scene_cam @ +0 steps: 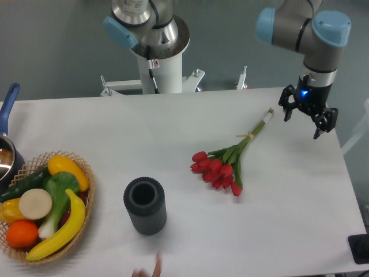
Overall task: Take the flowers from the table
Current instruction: 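Move the open gripper toward the stems of the red tulip bunch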
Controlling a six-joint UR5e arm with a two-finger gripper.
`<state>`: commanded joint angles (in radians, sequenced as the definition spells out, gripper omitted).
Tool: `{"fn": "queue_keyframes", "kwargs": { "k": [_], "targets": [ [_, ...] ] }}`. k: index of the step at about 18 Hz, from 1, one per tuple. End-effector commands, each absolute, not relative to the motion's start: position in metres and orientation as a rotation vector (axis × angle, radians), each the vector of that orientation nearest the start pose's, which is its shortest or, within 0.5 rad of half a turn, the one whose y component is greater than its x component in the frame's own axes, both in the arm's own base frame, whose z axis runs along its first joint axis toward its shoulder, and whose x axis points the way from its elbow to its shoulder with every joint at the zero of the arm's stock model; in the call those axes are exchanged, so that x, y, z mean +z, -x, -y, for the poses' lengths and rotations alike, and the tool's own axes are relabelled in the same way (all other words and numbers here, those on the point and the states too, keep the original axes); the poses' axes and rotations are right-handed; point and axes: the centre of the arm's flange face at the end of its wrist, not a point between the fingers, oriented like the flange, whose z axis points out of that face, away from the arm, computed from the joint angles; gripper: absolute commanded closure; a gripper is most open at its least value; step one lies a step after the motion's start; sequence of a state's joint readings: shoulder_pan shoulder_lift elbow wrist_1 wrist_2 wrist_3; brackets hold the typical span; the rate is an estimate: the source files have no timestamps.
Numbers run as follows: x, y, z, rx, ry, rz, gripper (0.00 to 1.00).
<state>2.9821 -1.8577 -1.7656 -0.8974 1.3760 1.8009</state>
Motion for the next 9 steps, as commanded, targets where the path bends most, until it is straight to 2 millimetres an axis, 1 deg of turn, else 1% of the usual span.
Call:
{"fn": "queue_keyframes", "kwargs": {
  "k": [7,9],
  "targets": [
    [0.307,0.550,-0.246,0.279,2.882,-0.589,0.00],
    [0.297,0.543,-0.249,0.253,2.882,-0.591,0.00]
  ]
}}
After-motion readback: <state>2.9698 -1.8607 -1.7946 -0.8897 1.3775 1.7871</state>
